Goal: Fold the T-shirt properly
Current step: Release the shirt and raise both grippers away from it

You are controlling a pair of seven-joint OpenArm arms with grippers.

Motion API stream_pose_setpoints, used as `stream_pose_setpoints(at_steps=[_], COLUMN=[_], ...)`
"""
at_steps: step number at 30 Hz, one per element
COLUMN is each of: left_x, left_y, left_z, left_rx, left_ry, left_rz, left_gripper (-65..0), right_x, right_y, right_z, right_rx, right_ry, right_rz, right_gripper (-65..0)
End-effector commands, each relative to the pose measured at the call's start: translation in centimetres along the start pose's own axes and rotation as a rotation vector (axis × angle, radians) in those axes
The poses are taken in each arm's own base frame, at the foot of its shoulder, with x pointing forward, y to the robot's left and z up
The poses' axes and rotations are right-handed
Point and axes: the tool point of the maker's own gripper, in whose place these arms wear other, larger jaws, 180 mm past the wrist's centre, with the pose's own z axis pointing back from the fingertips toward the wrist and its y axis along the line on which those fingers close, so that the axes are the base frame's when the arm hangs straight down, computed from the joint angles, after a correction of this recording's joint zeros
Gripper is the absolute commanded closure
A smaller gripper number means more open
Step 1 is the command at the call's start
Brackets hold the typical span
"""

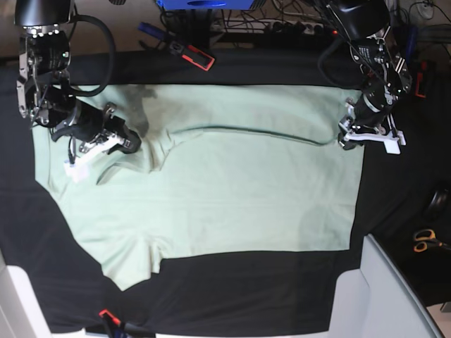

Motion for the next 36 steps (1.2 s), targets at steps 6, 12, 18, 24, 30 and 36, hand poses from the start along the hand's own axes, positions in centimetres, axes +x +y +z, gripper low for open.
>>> stream_pose_setpoints(at_steps=[6, 12, 18, 24, 30, 36], left_x=[2.1, 3.8, 3.7, 6.0, 8.0, 8.2], left_y=[1.4, 0.7, 1.8, 4.3, 5.0, 5.8], left_z=[0.7, 0.5, 2.8, 7.0, 9.9, 11.4], left_rx=[0.034, 0.020, 0.048, 0.114, 0.148, 0.174], left_ry=[-0.062, -0.100, -0.126, -0.187, -0.224, -0.211], left_rz=[0.036, 0.052, -0.007, -0.131, -0.242, -0.314], left_gripper=[-35.1, -34.9, -34.8, -34.6, -34.6, -34.6], right_x=[1.1, 1.1, 1.0, 2.4, 3.4, 3.8], right_y=[0.8, 0.7, 0.7, 2.2, -2.7, -9.0], right_z=[0.3, 0.3, 0.4, 2.8, 6.6, 10.1], right_rx=[0.026, 0.025, 0.025, 0.042, -0.067, -0.209], right_ry=[-0.030, -0.028, -0.026, -0.162, -0.403, -0.486], right_rz=[0.019, 0.020, 0.022, 0.082, -0.029, -0.136], right_gripper=[0.0, 0.0, 0.0, 0.0, 0.0, -0.1])
